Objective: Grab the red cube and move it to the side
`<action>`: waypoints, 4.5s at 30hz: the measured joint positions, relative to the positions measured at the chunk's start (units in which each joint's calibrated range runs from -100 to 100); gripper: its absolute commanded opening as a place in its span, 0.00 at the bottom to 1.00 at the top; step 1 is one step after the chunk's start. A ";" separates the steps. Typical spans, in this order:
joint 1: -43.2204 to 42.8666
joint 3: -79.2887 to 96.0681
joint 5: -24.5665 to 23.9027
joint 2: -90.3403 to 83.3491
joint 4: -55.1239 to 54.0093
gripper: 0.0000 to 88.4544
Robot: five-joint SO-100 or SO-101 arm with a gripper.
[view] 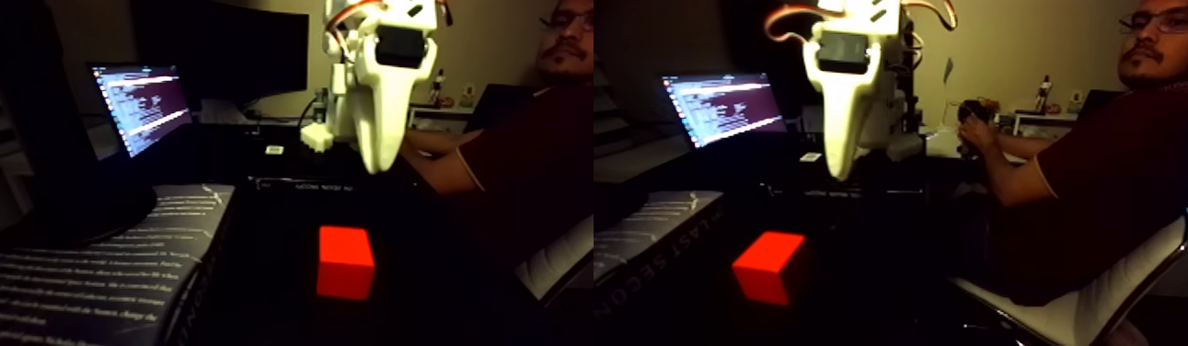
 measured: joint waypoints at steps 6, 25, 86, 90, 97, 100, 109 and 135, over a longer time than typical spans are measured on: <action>0.69 -7.17 0.00 9.76 -0.73 0.11; 2.55 -30.85 9.23 27.93 5.63 0.11; 9.42 -50.91 45.88 68.49 9.87 0.26; 9.42 -50.91 44.99 68.57 9.79 0.29; 9.27 -50.91 43.89 70.26 7.02 0.30; 9.27 -50.91 43.37 72.36 4.98 0.29; 9.34 -54.90 42.58 75.64 3.51 0.29; 10.81 -55.72 46.20 78.67 3.35 0.29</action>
